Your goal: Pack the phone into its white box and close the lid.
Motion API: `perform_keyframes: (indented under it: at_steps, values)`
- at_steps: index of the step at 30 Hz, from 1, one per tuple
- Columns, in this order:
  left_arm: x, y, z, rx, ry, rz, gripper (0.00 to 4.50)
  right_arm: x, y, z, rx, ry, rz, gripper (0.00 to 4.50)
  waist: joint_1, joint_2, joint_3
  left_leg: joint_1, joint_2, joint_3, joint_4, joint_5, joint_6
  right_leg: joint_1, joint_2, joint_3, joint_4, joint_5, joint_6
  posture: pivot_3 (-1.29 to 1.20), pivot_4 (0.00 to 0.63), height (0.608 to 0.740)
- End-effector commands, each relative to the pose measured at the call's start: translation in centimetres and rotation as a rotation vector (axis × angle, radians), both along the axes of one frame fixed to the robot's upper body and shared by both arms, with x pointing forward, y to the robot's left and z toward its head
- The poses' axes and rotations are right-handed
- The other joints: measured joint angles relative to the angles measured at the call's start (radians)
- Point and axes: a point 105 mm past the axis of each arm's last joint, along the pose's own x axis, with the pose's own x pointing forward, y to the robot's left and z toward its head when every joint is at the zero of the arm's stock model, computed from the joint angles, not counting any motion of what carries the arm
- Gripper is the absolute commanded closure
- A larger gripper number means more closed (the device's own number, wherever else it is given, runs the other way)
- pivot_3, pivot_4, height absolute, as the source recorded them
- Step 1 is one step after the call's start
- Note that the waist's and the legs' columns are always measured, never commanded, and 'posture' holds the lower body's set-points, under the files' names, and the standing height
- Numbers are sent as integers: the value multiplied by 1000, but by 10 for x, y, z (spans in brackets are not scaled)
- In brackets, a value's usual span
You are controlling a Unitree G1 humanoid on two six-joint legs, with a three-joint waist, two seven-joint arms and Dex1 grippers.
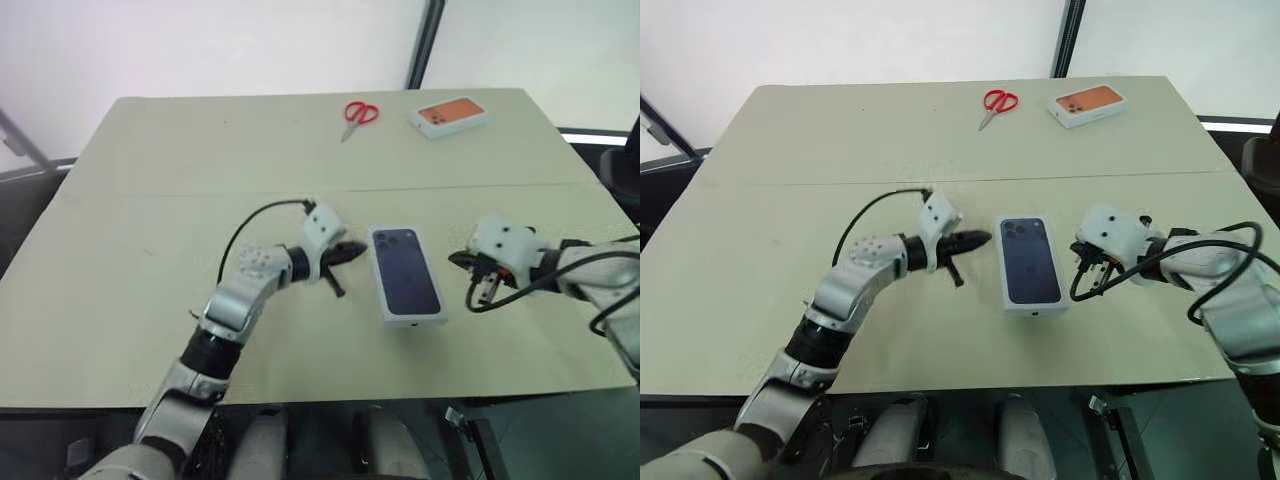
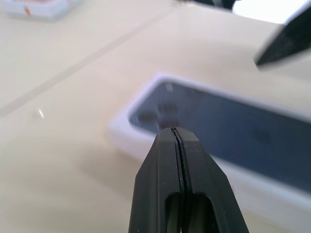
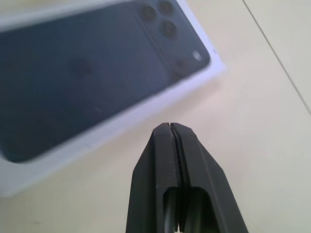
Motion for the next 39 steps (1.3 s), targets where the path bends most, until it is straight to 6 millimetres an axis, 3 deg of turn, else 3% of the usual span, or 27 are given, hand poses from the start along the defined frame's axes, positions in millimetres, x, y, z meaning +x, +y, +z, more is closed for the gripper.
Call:
perform_keyframes:
  at_steps: [1,5,12,18,21,22,25,29,35,39]
  values:
    - [6,-14,-2,32,-12,2,4500,-22,21,-2,48,54,106,4484,4,0,0,0,0,0,1,-1,1,1,0,0,0,0,0,0,150,740]
    - [10,-32,-35,204,38,-33,4500,-32,25,-30,25,130,102,4484,3,0,0,0,-3,-1,4,-2,3,3,0,-1,0,-1,1,0,150,740]
    - [2,-36,-61,307,92,-88,4500,-44,23,-63,-39,204,77,4484,4,-2,-2,2,-2,-1,5,-3,5,6,-1,-1,0,-1,2,0,150,740]
    - [5,-25,-60,284,100,-48,4500,-39,27,-59,-17,172,63,4484,3,-5,-4,10,-1,-2,5,-5,7,15,-1,-1,-2,-2,3,0,150,740]
    - [14,-12,-36,155,52,19,4500,-19,24,-42,31,50,3,4484,-4,-5,-4,11,0,-2,4,-5,7,15,0,-1,-2,-2,3,0,150,740]
    - [16,-5,-25,99,26,47,4500,-10,23,-33,69,-3,-27,4484,-6,-5,-3,11,0,-1,4,-5,7,14,0,0,-1,-2,3,0,150,740]
    - [16,42,-1,-4,-50,148,4500,21,8,-1,181,-200,-171,4484,-21,-4,-3,9,1,-1,3,-4,6,10,0,1,1,-2,3,0,150,740]
    - [4,109,0,17,-77,262,4500,35,-8,14,290,-252,-248,4484,-20,-2,-3,7,1,-1,2,-4,6,7,0,1,1,-2,3,0,150,740]
    - [-13,188,-9,76,-74,472,4500,46,-25,5,344,-247,-294,4484,-11,-2,-3,6,-2,-1,3,-4,6,8,-4,1,0,-2,3,0,150,740]
    - [-21,212,-11,70,-63,557,4500,49,-21,-4,386,-218,-287,4484,-5,-2,-3,6,-1,0,4,-4,6,8,-3,1,0,-2,3,0,150,740]
